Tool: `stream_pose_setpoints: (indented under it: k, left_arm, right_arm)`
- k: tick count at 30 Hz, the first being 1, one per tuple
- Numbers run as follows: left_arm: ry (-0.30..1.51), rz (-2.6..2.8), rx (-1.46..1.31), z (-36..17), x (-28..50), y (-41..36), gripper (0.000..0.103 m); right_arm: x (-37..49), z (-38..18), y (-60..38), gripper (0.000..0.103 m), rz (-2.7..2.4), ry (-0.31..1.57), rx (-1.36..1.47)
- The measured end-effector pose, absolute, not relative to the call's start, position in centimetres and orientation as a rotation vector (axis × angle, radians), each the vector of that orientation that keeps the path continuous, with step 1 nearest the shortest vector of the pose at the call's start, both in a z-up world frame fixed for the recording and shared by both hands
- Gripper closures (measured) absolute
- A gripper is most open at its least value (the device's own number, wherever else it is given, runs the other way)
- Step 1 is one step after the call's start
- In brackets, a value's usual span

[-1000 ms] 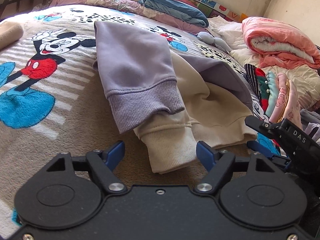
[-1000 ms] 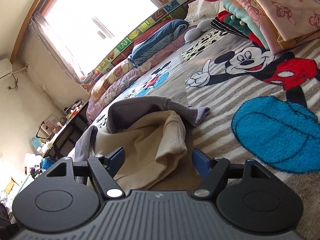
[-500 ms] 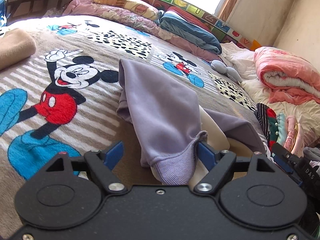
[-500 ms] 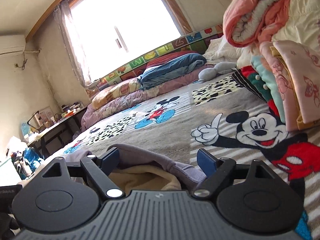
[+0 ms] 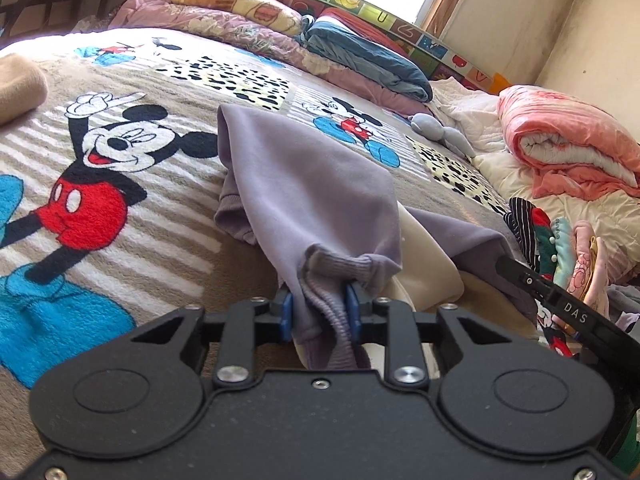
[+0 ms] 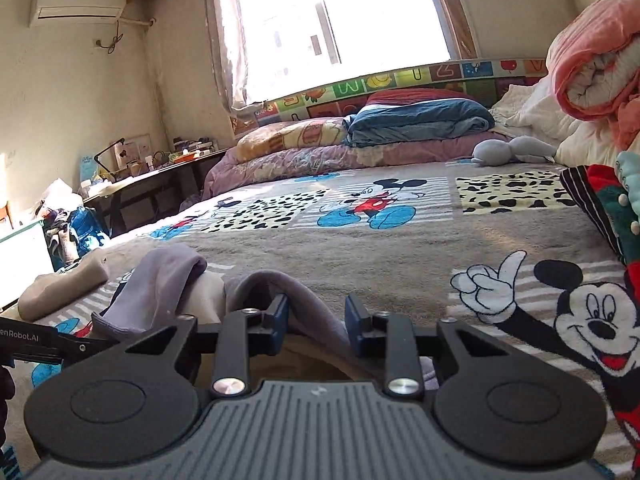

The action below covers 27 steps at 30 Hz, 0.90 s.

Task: Fold clothes

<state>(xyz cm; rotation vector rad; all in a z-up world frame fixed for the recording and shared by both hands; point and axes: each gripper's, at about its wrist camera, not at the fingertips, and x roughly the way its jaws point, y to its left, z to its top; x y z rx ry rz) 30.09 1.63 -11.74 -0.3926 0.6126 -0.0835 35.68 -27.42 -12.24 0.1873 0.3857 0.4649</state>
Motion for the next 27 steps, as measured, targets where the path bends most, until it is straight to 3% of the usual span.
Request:
stream_pose_setpoints:
  k: [2, 11, 20, 27]
  left_arm:
    - [0.59, -0.084, -0.394, -11.4, 29.4, 1.9, 0.093]
    - [0.513, -0.083, -0.324, -8.1, 23.5, 3.6, 0.096]
    - [0.467, -0.124, -0.268, -4.9, 15.8, 4.8, 0.096]
    - [0.436, -0.371, -0.043, -2.9, 10.1, 0.4, 0.096]
  right_arm:
    - [35.4, -12.5, -27.9, 0.09, 0.478, 0.374, 0.204]
    - [31.4, -10.8, -28.5, 0.101, 0.516, 0.307, 0.213]
    - [25.0, -10.1, -30.4, 0.101, 0.472, 0.317, 0.31]
    - [19.6, -11.9, -29.9, 0.097, 0.503, 0.418, 0.507]
